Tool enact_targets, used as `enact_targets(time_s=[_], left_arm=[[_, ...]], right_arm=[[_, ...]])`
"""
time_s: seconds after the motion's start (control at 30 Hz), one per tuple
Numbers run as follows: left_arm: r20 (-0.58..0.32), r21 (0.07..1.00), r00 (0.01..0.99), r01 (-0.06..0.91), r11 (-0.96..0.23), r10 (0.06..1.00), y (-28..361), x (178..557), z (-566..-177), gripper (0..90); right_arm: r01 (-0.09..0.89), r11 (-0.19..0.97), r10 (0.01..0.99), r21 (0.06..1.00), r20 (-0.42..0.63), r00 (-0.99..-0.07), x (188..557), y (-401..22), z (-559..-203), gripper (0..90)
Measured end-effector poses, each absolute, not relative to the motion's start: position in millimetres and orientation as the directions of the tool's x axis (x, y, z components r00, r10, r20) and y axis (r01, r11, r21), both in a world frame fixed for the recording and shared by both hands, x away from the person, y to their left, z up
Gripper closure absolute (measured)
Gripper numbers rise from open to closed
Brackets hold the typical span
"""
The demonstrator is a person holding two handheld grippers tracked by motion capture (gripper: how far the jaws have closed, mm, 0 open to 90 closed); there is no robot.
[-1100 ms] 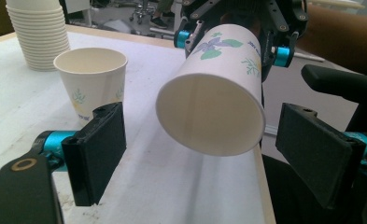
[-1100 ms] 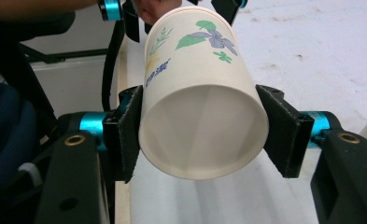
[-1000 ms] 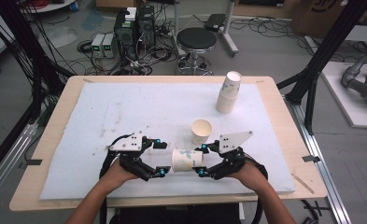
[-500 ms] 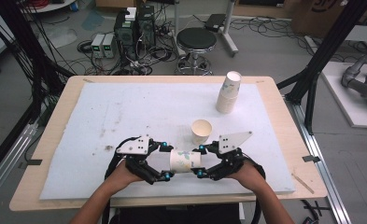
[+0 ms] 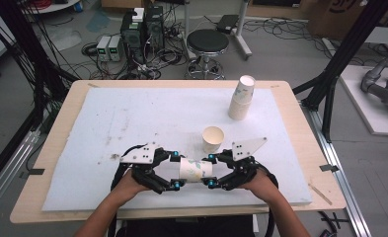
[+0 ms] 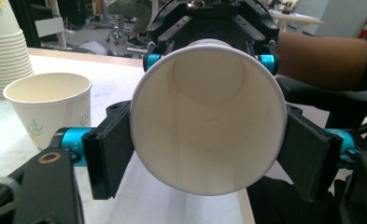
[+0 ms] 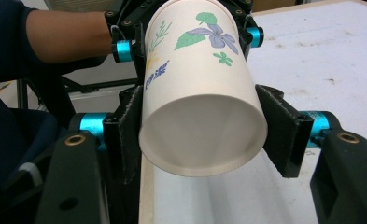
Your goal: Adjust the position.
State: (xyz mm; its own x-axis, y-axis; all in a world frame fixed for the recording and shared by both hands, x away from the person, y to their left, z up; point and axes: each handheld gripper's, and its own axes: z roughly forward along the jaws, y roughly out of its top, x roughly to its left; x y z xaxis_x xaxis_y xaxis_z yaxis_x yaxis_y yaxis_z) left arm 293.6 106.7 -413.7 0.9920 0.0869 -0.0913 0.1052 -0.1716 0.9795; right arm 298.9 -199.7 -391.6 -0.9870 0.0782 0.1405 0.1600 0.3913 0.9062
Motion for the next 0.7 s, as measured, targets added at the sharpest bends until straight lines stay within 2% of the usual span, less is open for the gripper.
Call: enact_targets(time_s=[0.17,0.3,0.47,0.6,0.7], left_arm=[[-0.093,0.976,0.991,0.109,-0.191,0.092,108.4,294.0,-411.3,29.4],[-0.095,0.969,0.99,0.115,-0.219,0.103,109.2,294.4,-406.6,29.5],[-0.089,0.949,0.988,0.123,-0.292,0.128,111.1,294.8,-396.5,29.6],[-0.069,0.917,0.988,0.118,-0.382,0.141,109.1,295.1,-387.3,29.7],[-0.056,0.889,0.988,0.116,-0.442,0.146,106.3,296.0,-380.2,29.6]], right_arm=[[0.164,0.402,0.083,0.901,0.142,-0.986,298.5,-197.7,-390.5,36.6],[0.176,0.398,0.126,0.9,0.137,-0.983,297.6,-196.1,-386.0,23.9],[0.165,0.419,0.153,0.893,0.11,-0.982,296.2,-194.9,-377.7,23.1],[0.139,0.473,0.189,0.87,0.054,-0.98,294.7,-191.1,-370.2,22.3],[0.109,0.523,0.182,0.846,0.014,-0.983,293.7,-185.5,-366.2,22.3]])
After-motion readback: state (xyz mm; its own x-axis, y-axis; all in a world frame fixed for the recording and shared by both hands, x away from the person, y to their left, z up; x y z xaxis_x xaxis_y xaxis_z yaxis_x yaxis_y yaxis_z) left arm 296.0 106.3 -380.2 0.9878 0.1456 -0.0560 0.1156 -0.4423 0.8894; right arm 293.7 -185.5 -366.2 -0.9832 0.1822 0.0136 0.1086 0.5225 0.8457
